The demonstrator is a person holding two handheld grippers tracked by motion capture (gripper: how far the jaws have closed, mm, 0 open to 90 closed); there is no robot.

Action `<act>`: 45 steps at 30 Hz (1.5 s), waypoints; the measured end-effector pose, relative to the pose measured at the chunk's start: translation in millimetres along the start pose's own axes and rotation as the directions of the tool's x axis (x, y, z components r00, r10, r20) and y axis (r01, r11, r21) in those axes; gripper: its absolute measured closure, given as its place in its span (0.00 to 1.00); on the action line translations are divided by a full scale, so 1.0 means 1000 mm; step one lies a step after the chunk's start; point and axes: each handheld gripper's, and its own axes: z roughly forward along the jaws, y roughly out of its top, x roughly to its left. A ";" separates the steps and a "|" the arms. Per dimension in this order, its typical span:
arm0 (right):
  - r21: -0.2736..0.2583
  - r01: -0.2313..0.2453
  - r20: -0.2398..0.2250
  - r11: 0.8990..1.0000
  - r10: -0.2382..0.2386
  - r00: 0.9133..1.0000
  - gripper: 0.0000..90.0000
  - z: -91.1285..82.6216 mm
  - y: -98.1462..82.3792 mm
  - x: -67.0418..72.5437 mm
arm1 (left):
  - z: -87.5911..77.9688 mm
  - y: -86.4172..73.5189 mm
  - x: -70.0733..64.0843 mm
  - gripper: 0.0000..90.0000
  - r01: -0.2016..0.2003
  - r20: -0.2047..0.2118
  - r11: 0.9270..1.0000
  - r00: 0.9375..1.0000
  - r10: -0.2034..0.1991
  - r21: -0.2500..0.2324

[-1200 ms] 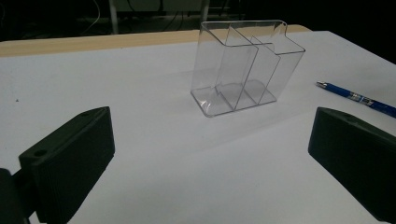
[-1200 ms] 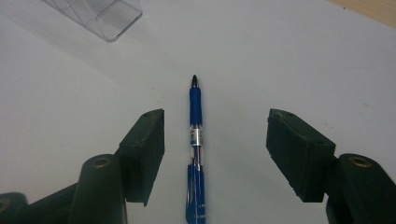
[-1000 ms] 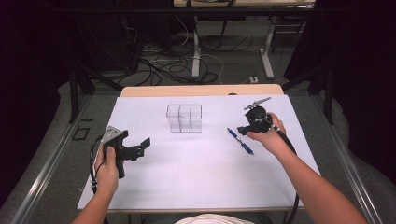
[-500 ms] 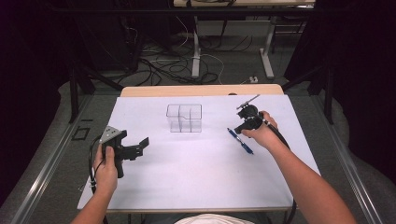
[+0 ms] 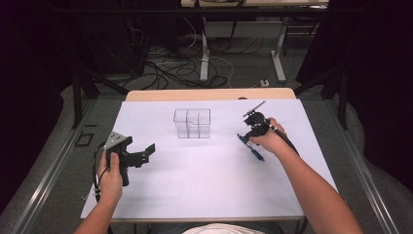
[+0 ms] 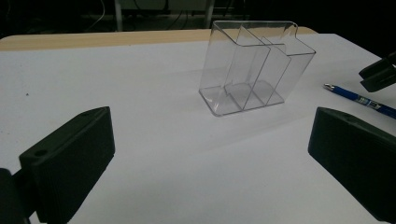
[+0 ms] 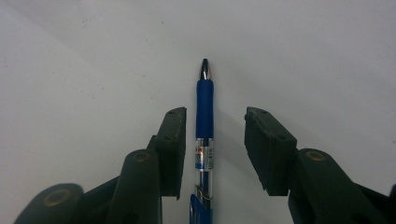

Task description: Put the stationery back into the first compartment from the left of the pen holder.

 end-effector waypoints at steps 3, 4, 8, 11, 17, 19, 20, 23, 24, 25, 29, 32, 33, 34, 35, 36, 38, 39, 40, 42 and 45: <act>-0.065 0.000 -0.019 0.998 -0.001 1.000 0.67 0.008 -0.001 0.001 | 0.000 0.000 0.001 0.00 0.000 -0.002 1.000 1.000 0.000 0.001; -0.086 0.011 -0.019 0.996 -0.012 1.000 0.67 0.011 -0.001 0.001 | 0.000 0.000 0.001 0.00 -0.001 -0.002 1.000 1.000 0.001 0.000; -0.008 0.028 0.008 1.000 -0.028 1.000 0.68 0.012 0.002 0.001 | 0.000 -0.001 0.001 0.01 0.002 -0.001 1.000 1.000 -0.002 0.001; -0.006 0.023 0.004 1.000 -0.023 1.000 0.69 0.018 0.002 0.000 | 0.000 -0.001 0.001 0.01 0.003 -0.001 1.000 1.000 -0.003 0.001; 0.096 0.048 0.013 0.994 -0.049 0.999 0.72 0.022 0.005 0.001 | 0.000 -0.001 0.001 0.01 0.005 -0.002 1.000 1.000 -0.005 0.002; 0.058 0.046 0.002 0.997 -0.046 0.999 0.74 0.027 0.004 0.002 | 0.000 -0.001 0.002 0.01 0.006 -0.003 1.000 1.000 -0.006 0.001; 0.030 0.019 -0.005 0.999 -0.018 1.000 0.75 0.030 0.003 0.005 | 0.000 -0.001 0.002 0.01 0.005 -0.003 1.000 1.000 -0.005 0.001; 0.057 0.048 -0.011 0.997 -0.047 0.999 0.79 0.029 0.005 0.005 | 0.000 -0.001 0.002 0.01 0.005 -0.005 1.000 1.000 -0.005 0.001; 0.054 0.046 -0.012 0.998 -0.045 0.999 0.79 0.030 0.005 0.005 | 0.000 -0.001 0.002 0.01 0.005 -0.005 1.000 1.000 -0.005 0.001; 0.051 0.043 -0.014 0.998 -0.042 0.999 0.80 0.030 0.005 0.005 | 0.000 -0.001 0.002 0.01 0.005 -0.005 1.000 1.000 -0.005 0.002; 0.059 0.022 -0.011 0.998 -0.021 1.000 0.81 0.030 0.005 0.005 | 0.000 -0.001 0.002 0.01 0.006 -0.003 1.000 1.000 -0.006 0.002; 0.057 0.017 -0.015 0.998 -0.016 1.000 0.83 0.031 0.005 0.005 | 0.001 -0.001 0.001 0.01 0.004 -0.003 1.000 1.000 -0.004 0.004; 0.061 0.020 -0.015 0.998 -0.019 1.000 0.84 0.030 0.005 0.005 | 0.001 -0.001 0.002 0.01 0.002 -0.003 1.000 1.000 -0.002 0.003; 0.063 0.020 -0.015 0.998 -0.019 1.000 0.86 0.030 0.005 0.005 | 0.001 -0.001 0.001 0.01 0.005 -0.003 1.000 1.000 -0.005 0.002; 0.064 0.020 -0.017 0.998 -0.019 1.000 0.88 0.030 0.005 0.005 | 0.001 -0.001 0.001 0.01 0.006 -0.003 1.000 1.000 -0.006 0.002; 0.064 0.017 -0.016 0.998 -0.016 1.000 0.88 0.030 0.005 0.005 | 0.001 -0.001 0.001 0.01 0.006 -0.004 1.000 1.000 -0.006 0.001; 0.060 0.007 -0.012 0.998 -0.006 1.000 0.89 0.030 0.005 0.007 | 0.000 -0.001 0.002 0.01 0.005 -0.004 1.000 1.000 -0.005 0.003; 0.051 0.027 -0.011 0.998 -0.026 1.000 0.89 0.031 0.005 0.006 | 0.000 -0.001 0.001 0.01 0.006 -0.004 1.000 1.000 -0.006 0.001; 0.060 0.026 -0.014 0.998 -0.025 1.000 0.89 0.030 0.005 0.006 | 0.000 -0.001 0.001 0.01 0.004 -0.003 1.000 1.000 -0.004 0.003; 0.071 0.017 0.000 0.997 -0.017 1.000 0.89 0.030 0.006 0.008 | 0.001 -0.001 0.001 0.01 0.005 -0.003 1.000 1.000 -0.005 0.001; 0.064 0.013 -0.001 0.998 -0.013 1.000 0.89 0.031 0.006 0.008 | 0.001 -0.001 0.001 0.01 0.005 -0.003 1.000 1.000 -0.005 0.001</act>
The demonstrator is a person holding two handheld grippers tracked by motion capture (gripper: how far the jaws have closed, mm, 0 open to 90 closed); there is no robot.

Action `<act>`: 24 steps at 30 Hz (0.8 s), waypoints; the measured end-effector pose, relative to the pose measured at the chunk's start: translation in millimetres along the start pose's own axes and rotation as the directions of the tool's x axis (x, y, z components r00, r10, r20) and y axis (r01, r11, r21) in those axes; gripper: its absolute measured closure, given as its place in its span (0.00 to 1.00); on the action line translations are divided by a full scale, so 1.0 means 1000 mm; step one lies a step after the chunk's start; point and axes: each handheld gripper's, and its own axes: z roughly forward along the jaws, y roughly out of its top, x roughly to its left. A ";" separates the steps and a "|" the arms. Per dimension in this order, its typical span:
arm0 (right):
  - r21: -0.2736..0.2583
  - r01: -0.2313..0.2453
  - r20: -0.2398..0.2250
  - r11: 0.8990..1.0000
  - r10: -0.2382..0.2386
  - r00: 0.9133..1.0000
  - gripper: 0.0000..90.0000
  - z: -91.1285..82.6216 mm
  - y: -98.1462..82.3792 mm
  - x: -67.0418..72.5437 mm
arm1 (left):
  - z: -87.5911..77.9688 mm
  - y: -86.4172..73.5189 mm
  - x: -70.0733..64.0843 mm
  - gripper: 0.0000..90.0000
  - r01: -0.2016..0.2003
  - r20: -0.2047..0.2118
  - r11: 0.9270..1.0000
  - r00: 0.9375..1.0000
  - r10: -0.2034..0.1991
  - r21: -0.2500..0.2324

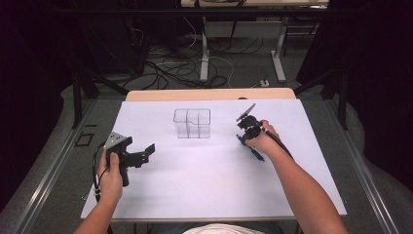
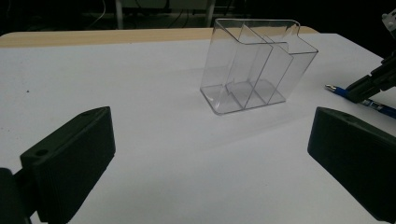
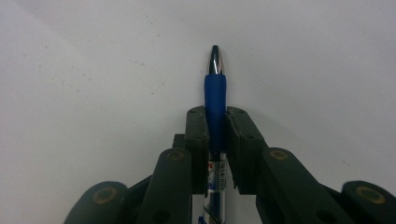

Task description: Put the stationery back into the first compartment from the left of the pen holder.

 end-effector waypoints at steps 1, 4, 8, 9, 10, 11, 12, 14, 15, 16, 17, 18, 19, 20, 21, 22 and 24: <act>-0.005 -0.004 -0.001 1.000 0.004 1.000 0.89 0.000 0.000 0.000 | 0.000 0.000 0.000 0.01 0.002 0.000 1.000 1.000 -0.002 0.000; -0.008 -0.007 -0.003 1.000 0.007 1.000 0.89 0.001 0.000 0.000 | 0.000 0.000 0.000 0.01 0.002 0.000 1.000 1.000 -0.002 0.002; 0.005 0.003 0.000 1.000 -0.003 1.000 0.89 0.000 0.001 -0.001 | 0.000 0.000 0.000 0.01 0.000 0.001 1.000 1.000 0.000 0.003; 0.005 0.005 0.001 1.000 -0.005 1.000 0.89 0.000 0.001 -0.001 | 0.000 0.000 0.000 0.01 0.000 0.001 1.000 1.000 0.000 0.003; 0.003 0.002 0.004 1.000 -0.002 1.000 0.89 0.000 0.000 0.000 | 0.000 0.000 0.000 0.01 -0.001 0.001 1.000 1.000 0.001 0.003; -0.002 -0.005 0.000 1.000 0.005 1.000 0.89 0.000 0.000 0.000 | 0.000 0.000 0.000 0.01 0.001 0.000 1.000 1.000 -0.001 0.002; -0.005 -0.006 -0.001 1.000 0.006 1.000 0.89 0.000 0.000 0.001 | 0.000 0.000 0.000 0.01 0.002 0.000 1.000 1.000 -0.002 0.001; -0.001 -0.010 0.002 1.000 0.010 1.000 0.89 -0.001 0.000 0.001 | 0.000 0.000 0.001 0.01 0.002 -0.001 1.000 1.000 -0.002 0.002; -0.004 -0.005 -0.001 1.000 0.005 1.000 0.89 -0.001 0.000 0.000 | 0.000 0.000 0.001 0.01 0.001 -0.001 1.000 1.000 -0.001 0.002; -0.004 -0.007 0.001 1.000 0.007 1.000 0.89 -0.002 0.000 0.000 | 0.000 0.000 0.001 0.01 0.001 -0.001 1.000 1.000 -0.001 0.002; -0.010 -0.011 -0.010 1.000 0.011 1.000 0.89 -0.002 0.000 0.000 | 0.000 0.000 0.001 0.01 0.001 -0.001 1.000 1.000 -0.001 0.002; -0.012 -0.002 -0.003 1.000 0.002 1.000 0.89 -0.003 0.000 -0.001 | 0.000 0.000 0.001 0.01 0.001 -0.001 1.000 1.000 -0.001 0.002; -0.009 -0.012 -0.002 1.000 0.012 1.000 0.89 -0.004 0.000 0.000 | 0.000 0.000 0.001 0.01 0.002 -0.001 1.000 1.000 -0.002 0.001; -0.008 -0.005 -0.002 1.000 0.005 1.000 0.89 -0.005 0.001 -0.001 | 0.000 0.000 0.000 0.01 0.001 -0.001 1.000 1.000 -0.001 0.002; -0.003 -0.013 -0.002 1.000 0.013 1.000 0.89 -0.007 0.001 0.000 | 0.000 0.000 0.000 0.01 0.001 -0.001 1.000 1.000 -0.001 0.002; -0.004 -0.037 0.004 0.999 0.037 0.999 0.89 -0.008 0.001 0.001 | 0.000 0.000 0.000 0.01 0.000 -0.001 1.000 1.000 0.000 0.001; -0.103 -0.054 -0.016 0.993 0.053 0.998 0.89 -0.004 -0.001 0.002 | 0.000 0.000 0.000 0.01 0.000 -0.001 1.000 1.000 0.000 0.002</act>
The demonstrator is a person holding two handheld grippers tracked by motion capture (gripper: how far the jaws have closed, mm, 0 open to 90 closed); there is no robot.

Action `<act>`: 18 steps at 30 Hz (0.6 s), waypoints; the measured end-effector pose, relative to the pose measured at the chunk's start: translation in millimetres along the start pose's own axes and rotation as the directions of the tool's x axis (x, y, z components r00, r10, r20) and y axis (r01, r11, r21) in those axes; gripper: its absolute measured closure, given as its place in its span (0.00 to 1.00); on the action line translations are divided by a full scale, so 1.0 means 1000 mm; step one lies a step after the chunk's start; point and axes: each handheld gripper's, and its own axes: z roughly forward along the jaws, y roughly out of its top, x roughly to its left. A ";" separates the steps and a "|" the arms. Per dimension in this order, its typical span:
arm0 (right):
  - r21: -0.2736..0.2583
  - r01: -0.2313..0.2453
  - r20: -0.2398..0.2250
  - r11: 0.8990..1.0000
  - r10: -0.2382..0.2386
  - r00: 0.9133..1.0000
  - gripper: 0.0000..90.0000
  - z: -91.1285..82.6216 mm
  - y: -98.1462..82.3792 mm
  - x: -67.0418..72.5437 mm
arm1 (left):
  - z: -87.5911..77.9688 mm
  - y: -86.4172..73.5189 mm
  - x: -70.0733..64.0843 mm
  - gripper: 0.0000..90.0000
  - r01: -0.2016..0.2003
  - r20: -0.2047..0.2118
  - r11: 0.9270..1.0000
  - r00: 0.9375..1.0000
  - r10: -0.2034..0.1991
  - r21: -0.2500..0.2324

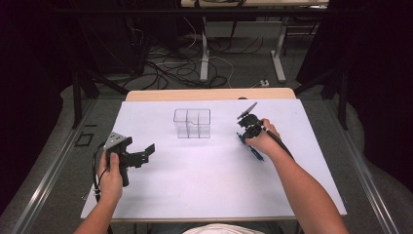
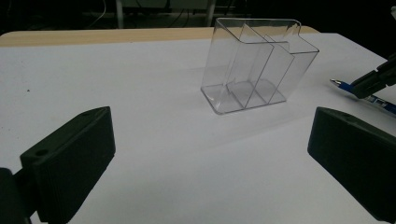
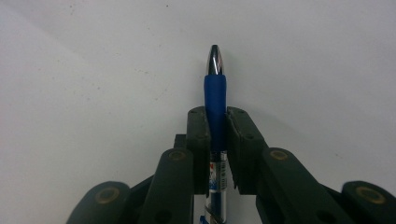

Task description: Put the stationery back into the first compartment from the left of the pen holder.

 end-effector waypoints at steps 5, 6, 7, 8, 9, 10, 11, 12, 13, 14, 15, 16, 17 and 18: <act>0.076 0.012 0.030 0.997 -0.014 0.999 0.89 -0.010 0.004 0.000 | 0.000 0.000 0.000 0.01 -0.001 0.000 1.000 1.000 0.001 0.001; 0.072 0.012 0.035 0.997 -0.014 0.999 0.89 -0.010 0.004 -0.001 | 0.000 0.000 0.000 0.01 0.000 0.000 1.000 1.000 0.000 0.000; 0.068 0.011 0.033 0.998 -0.013 0.999 0.89 -0.011 0.005 -0.001 | 0.000 0.000 0.000 0.01 0.001 -0.001 1.000 1.000 -0.001 0.000; 0.064 0.009 0.031 0.998 -0.011 0.999 0.89 -0.012 0.005 -0.002 | 0.000 0.000 0.000 0.01 0.001 -0.001 1.000 1.000 -0.001 0.000; 0.057 0.002 0.029 0.998 -0.004 1.000 0.89 -0.012 0.005 -0.002 | 0.000 0.000 0.000 0.01 0.001 -0.001 1.000 1.000 -0.001 0.000; 0.049 -0.008 0.028 0.999 0.007 1.000 0.89 -0.013 0.005 -0.001 | 0.000 0.000 0.000 0.01 0.001 -0.001 1.000 1.000 -0.001 0.001; 0.034 -0.001 0.023 0.999 0.000 1.000 0.89 -0.013 0.004 -0.002 | 0.000 0.000 0.000 0.01 0.001 0.000 1.000 1.000 -0.001 0.001; 0.029 0.010 0.021 1.000 -0.011 1.000 0.89 -0.014 0.005 -0.003 | 0.000 0.000 0.000 0.01 0.001 -0.001 1.000 1.000 -0.001 -0.001; 0.027 0.000 0.016 1.000 0.000 1.000 0.89 -0.015 0.005 -0.003 | 0.000 0.000 0.000 0.01 0.001 -0.001 1.000 1.000 -0.001 -0.001; 0.027 0.004 0.015 1.000 -0.005 1.000 0.89 -0.016 0.006 -0.004 | 0.000 0.000 0.000 0.01 0.001 -0.001 1.000 1.000 -0.001 0.001; 0.024 -0.001 0.010 1.000 0.000 1.000 0.89 -0.017 0.006 -0.004 | 0.000 0.000 0.000 0.01 0.001 -0.001 1.000 1.000 -0.001 0.001; -0.006 -0.012 0.005 1.000 0.012 1.000 0.89 -0.017 0.006 -0.004 | 0.000 0.000 0.000 0.01 0.001 -0.001 1.000 1.000 -0.001 -0.001; -0.061 -0.025 -0.015 0.998 0.024 1.000 0.89 -0.015 0.005 -0.005 | 0.000 0.000 0.000 0.01 0.001 -0.001 1.000 1.000 -0.001 -0.001; -0.050 -0.027 -0.014 0.998 0.026 1.000 0.89 -0.018 0.006 -0.005 | 0.000 0.000 0.000 0.01 -0.001 0.000 1.000 1.000 0.001 0.002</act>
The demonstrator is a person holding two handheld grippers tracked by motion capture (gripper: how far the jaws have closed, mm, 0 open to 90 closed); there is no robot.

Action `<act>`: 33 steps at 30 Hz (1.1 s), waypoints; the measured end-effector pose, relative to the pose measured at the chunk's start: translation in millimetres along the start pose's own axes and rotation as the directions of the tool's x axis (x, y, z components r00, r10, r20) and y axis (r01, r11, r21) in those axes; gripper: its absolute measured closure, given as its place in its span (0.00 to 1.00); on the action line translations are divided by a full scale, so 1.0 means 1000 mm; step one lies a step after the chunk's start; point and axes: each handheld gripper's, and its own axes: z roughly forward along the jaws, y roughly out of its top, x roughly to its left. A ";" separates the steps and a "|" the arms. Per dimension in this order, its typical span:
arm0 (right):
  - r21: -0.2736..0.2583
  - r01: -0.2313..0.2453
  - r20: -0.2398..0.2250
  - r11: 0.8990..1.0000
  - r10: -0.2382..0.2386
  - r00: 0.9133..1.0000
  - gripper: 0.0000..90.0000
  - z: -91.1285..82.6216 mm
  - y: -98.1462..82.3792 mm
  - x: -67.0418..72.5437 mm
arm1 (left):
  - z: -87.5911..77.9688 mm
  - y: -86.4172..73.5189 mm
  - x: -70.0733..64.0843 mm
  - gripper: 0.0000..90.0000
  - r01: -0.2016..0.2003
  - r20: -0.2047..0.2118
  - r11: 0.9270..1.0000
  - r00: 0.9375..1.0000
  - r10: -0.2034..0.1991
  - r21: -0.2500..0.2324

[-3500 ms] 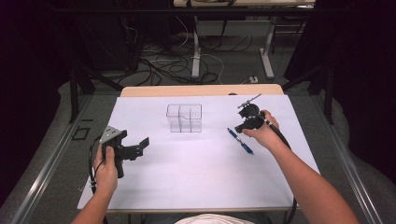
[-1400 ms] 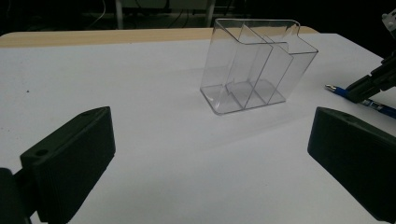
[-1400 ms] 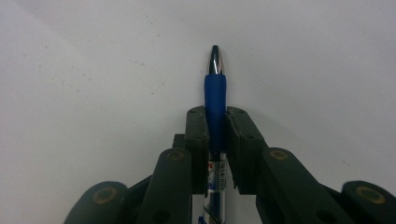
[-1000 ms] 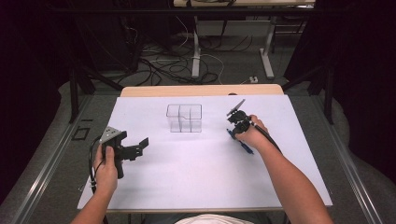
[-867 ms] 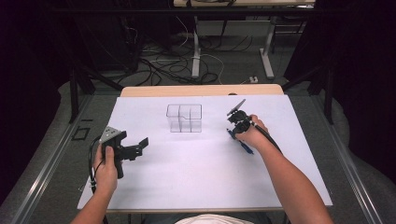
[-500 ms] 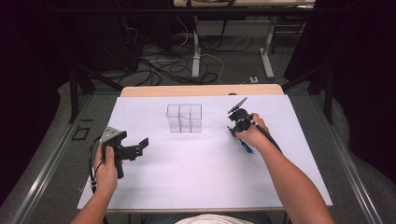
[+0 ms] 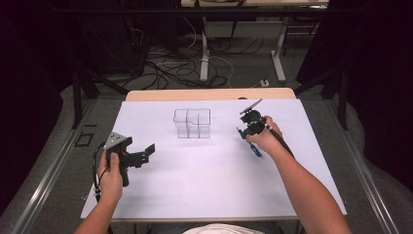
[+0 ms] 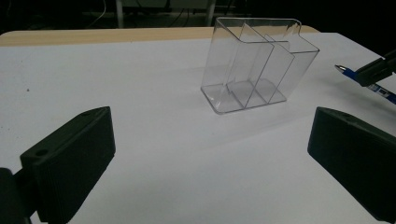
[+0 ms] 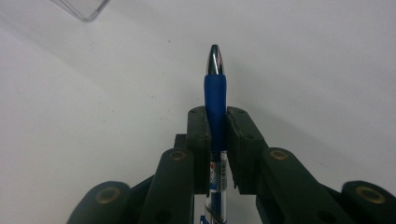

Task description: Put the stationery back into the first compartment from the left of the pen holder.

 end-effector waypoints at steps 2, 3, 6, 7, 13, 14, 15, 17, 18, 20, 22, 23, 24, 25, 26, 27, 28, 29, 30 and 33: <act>0.034 -0.010 0.009 0.999 0.010 1.000 0.89 -0.007 0.003 0.000 | 0.000 0.000 0.000 0.01 0.000 0.000 1.000 1.000 0.000 0.001; -0.029 -0.010 -0.003 1.000 0.010 1.000 0.89 -0.006 0.002 -0.001 | 0.000 0.000 0.000 0.01 0.000 0.000 1.000 1.000 0.000 0.001; -0.061 -0.031 -0.014 0.998 0.030 0.999 0.89 -0.013 0.004 0.001 | 0.000 0.000 0.000 0.01 0.002 -0.001 1.000 1.000 -0.002 -0.001; -0.078 -0.039 -0.021 0.996 0.037 0.999 0.89 -0.014 0.005 0.002 | 0.000 0.000 0.000 0.01 0.003 -0.001 1.000 1.000 -0.003 -0.003; -0.172 -0.038 -0.026 0.984 0.034 0.999 0.89 -0.021 0.010 0.008 | 0.000 0.000 0.000 0.01 0.003 -0.001 1.000 1.000 -0.003 -0.003; -0.186 -0.038 -0.026 0.982 0.034 0.999 0.89 -0.023 0.011 0.009 | 0.000 0.000 0.001 0.01 0.003 -0.002 1.000 1.000 -0.003 -0.003; -0.202 -0.037 -0.021 0.979 0.034 0.999 0.89 -0.024 0.012 0.011 | 0.000 0.000 0.001 0.01 0.004 -0.002 1.000 1.000 -0.004 -0.003; -0.229 -0.028 -0.011 0.973 0.026 1.000 0.89 -0.027 0.014 0.012 | -0.001 0.000 0.001 0.01 0.003 -0.003 1.000 1.000 -0.003 -0.003; -0.253 -0.026 -0.010 0.967 0.024 1.000 0.89 -0.028 0.015 0.013 | -0.001 0.000 0.001 0.01 0.004 -0.002 1.000 1.000 -0.004 -0.003; -0.292 -0.022 -0.004 0.956 0.022 1.000 0.89 -0.031 0.017 0.014 | -0.001 0.000 0.001 0.01 0.004 -0.004 1.000 1.000 -0.004 -0.004; -0.327 -0.017 -0.002 0.945 0.018 1.000 0.89 -0.034 0.018 0.015 | -0.001 0.000 0.001 0.01 0.003 -0.006 1.000 1.000 -0.003 -0.005; -0.343 -0.020 -0.003 0.939 0.020 1.000 0.89 -0.035 0.019 0.015 | -0.001 0.000 0.001 0.01 0.003 -0.007 1.000 1.000 -0.003 -0.005; -0.362 -0.011 0.002 0.932 0.013 1.000 0.89 -0.036 0.020 0.016 | -0.001 0.000 0.001 0.01 0.002 -0.007 1.000 1.000 -0.002 -0.007; -0.381 -0.008 0.007 0.924 0.011 1.000 0.89 -0.038 0.020 0.016 | -0.001 0.000 0.001 0.01 0.002 -0.007 1.000 1.000 -0.002 -0.007; -0.396 -0.005 0.011 0.918 0.010 1.000 0.89 -0.040 0.021 0.016 | -0.001 0.000 0.001 0.01 0.002 -0.007 1.000 1.000 -0.002 -0.007; -0.411 -0.003 0.015 0.912 0.010 1.000 0.89 -0.041 0.021 0.017 | -0.001 0.000 0.001 0.01 0.002 -0.007 1.000 1.000 -0.002 -0.007; -0.429 0.005 0.021 0.903 0.005 1.000 0.89 -0.043 0.022 0.017 | -0.001 0.000 0.001 0.01 0.002 -0.007 1.000 1.000 -0.002 -0.007; -0.440 0.000 0.018 0.898 0.009 1.000 0.89 -0.045 0.022 0.018 | -0.001 0.000 0.001 0.01 0.003 -0.008 1.000 1.000 -0.003 -0.007; -0.454 -0.001 0.020 0.891 0.011 1.000 0.89 -0.046 0.023 0.018 | -0.001 0.000 0.001 0.01 0.005 -0.008 1.000 1.000 -0.005 -0.008; -0.484 -0.002 0.021 0.875 0.014 1.000 0.89 -0.051 0.026 0.020 | -0.001 0.000 0.001 0.01 0.007 -0.009 1.000 1.000 -0.007 -0.012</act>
